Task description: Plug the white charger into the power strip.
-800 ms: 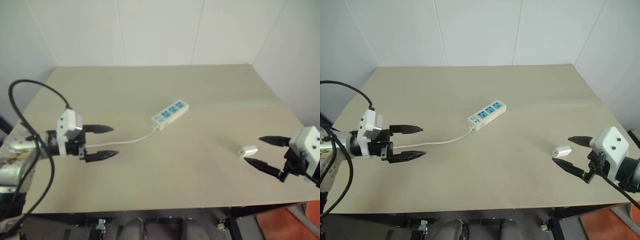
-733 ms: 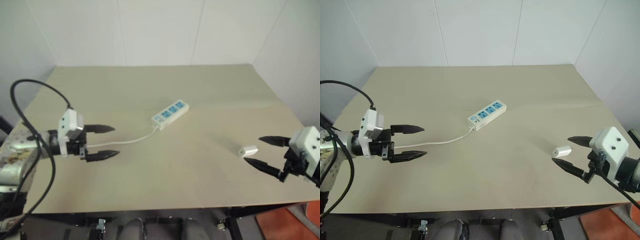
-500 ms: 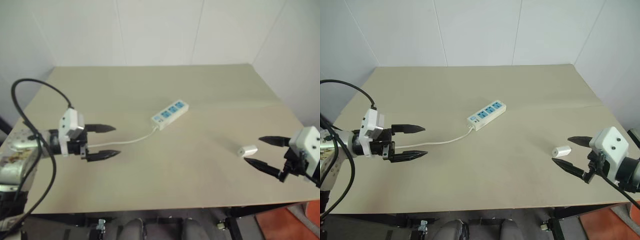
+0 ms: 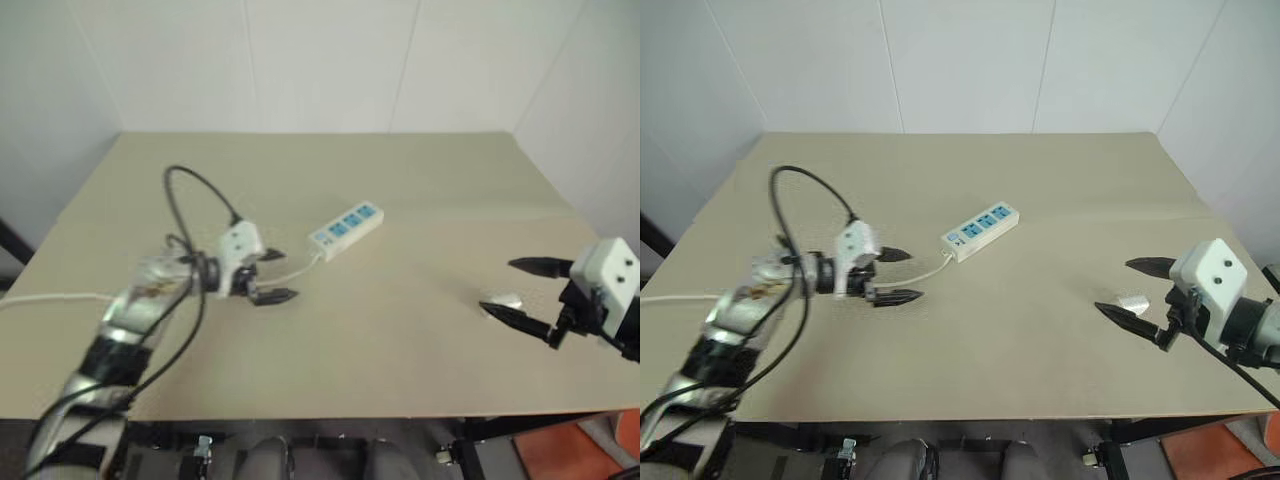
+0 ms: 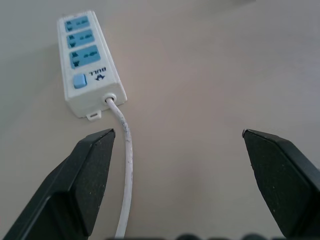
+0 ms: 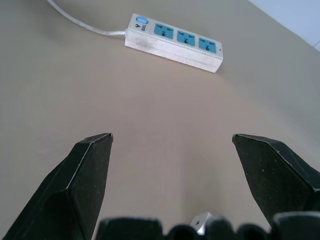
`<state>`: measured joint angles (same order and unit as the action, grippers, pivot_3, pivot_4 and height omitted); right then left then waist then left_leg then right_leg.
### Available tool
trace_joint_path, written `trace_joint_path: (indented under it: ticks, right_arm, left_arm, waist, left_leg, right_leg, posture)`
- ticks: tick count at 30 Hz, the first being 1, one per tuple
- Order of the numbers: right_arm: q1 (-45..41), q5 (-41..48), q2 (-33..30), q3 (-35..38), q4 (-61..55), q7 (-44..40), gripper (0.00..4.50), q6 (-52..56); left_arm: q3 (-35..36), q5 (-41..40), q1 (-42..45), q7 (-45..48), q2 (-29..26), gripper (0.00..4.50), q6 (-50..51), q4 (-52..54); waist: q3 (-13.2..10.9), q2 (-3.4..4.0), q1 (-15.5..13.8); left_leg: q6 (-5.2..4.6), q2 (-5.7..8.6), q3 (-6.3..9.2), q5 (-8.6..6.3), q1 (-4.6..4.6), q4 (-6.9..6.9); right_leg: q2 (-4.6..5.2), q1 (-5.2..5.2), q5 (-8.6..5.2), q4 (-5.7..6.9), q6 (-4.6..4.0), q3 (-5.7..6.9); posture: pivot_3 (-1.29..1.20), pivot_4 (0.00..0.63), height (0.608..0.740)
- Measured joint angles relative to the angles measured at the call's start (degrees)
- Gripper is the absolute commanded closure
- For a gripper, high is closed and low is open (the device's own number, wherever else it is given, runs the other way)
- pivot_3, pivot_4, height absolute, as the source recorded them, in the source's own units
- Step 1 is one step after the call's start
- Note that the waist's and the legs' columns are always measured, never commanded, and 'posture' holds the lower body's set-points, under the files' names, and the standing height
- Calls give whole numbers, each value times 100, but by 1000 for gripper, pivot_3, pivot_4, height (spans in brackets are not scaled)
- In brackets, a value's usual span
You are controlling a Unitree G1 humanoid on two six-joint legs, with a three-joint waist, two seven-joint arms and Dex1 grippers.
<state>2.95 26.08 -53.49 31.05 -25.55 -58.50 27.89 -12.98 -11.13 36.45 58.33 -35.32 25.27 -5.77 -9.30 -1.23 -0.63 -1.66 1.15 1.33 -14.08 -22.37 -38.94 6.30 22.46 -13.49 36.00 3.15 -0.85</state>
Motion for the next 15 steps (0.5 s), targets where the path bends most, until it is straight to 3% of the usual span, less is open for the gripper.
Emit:
trace_joint_path:
  ticks: [5, 6, 10, 15]
  right_arm:
    - [-22, 2, -1, -73, -71, 21, 0, 3]
    - [-18, 8, -1, -74, -121, 25, 0, 3]
    - [-9, 76, 0, -72, -236, 48, 0, 6]
    - [9, 193, 0, -71, -294, 123, 0, 28]
  left_arm:
    - [-526, 851, 761, -639, 758, 41, -97, -1597]
    - [-576, 952, 883, -727, 901, 215, -144, -1891]
    - [-613, 1169, 1337, -772, 1291, 1278, -527, -2804]
    - [-553, 1229, 1391, -678, 1488, 2849, -770, -3116]
  waist:
    - [-3, -4, 27]
    - [-3, -5, 27]
    - [-3, -6, 2]
    - [-3, -5, 1]
  left_leg:
    - [-3, 2, 0, -2, -3, 0]
    - [-3, 2, 0, -2, -5, 0]
    - [-3, 3, 1, -2, -3, 0]
    - [-3, 2, 1, -2, 7, -1]
  right_leg:
    - [0, 3, -1, -1, 1, -2]
    - [0, 5, -1, -2, 2, -1]
    - [2, 1, -1, -2, 2, 0]
    - [3, -9, -1, 1, 2, -1]
  posture:
    - [0, 150, 740]
    - [0, 150, 740]
    - [0, 150, 740]
    - [0, 150, 740]
